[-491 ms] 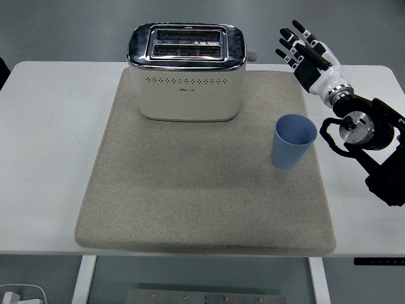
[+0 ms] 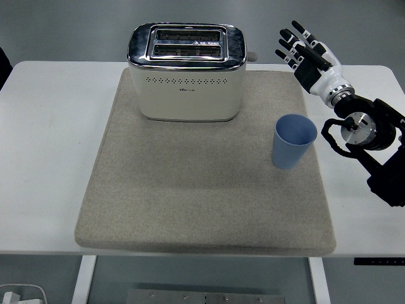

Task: Put the water cup in front of the bread machine

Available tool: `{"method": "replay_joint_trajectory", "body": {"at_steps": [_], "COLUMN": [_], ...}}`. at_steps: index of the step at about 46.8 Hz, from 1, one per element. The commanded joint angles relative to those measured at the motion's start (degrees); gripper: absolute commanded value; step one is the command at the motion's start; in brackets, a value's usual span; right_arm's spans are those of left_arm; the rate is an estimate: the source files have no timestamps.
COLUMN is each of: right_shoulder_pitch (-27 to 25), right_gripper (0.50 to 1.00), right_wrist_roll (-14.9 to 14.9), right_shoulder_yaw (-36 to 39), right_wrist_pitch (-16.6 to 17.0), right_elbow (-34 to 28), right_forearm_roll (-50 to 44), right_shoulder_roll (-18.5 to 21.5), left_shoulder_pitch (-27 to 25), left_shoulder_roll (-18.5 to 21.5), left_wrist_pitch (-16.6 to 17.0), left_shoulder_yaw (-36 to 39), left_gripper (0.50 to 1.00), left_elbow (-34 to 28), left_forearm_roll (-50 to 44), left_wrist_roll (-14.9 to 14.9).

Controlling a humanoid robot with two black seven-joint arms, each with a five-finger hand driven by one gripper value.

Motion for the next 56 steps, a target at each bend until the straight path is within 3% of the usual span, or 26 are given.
{"method": "replay_joint_trajectory", "body": {"at_steps": [1,25,44,56], "right_shoulder_pitch": [-0.14,-2.33,-4.36,-4.97], "right_gripper": [0.928,0.928,0.928,0.926], "right_wrist_roll": [0.00,0.00,0.00,0.00], "right_shoulder_yaw": [-0.01,-0.45,-0.80,-1.32], "right_wrist_pitch": [0.22,1.89,2.07,1.81], "right_elbow": [0.03,2.67,9.52,10.76], "right_forearm_roll": [0.00,-0.17,-0.26,-4.91], "right_shoulder_roll": [-0.08,-2.89,-7.29,-7.20], "left_shoulder_pitch": [0.00,-0.09,-0.09,-0.09], "left_shoulder_roll": [0.00,0.00,0.00,0.00], "left_wrist_pitch": [-0.01,-0.01,-0.01,-0.01], "left_shoulder_yaw": [0.01,0.01,0.01,0.01], "left_gripper": [1.000,1.000,1.000,1.000], "left_elbow": [0.79,0.79,0.79,0.78], "left_forearm_roll": [0.00,0.00,0.00,0.08], "left_wrist_roll": [0.00,0.00,0.00,0.00]}}
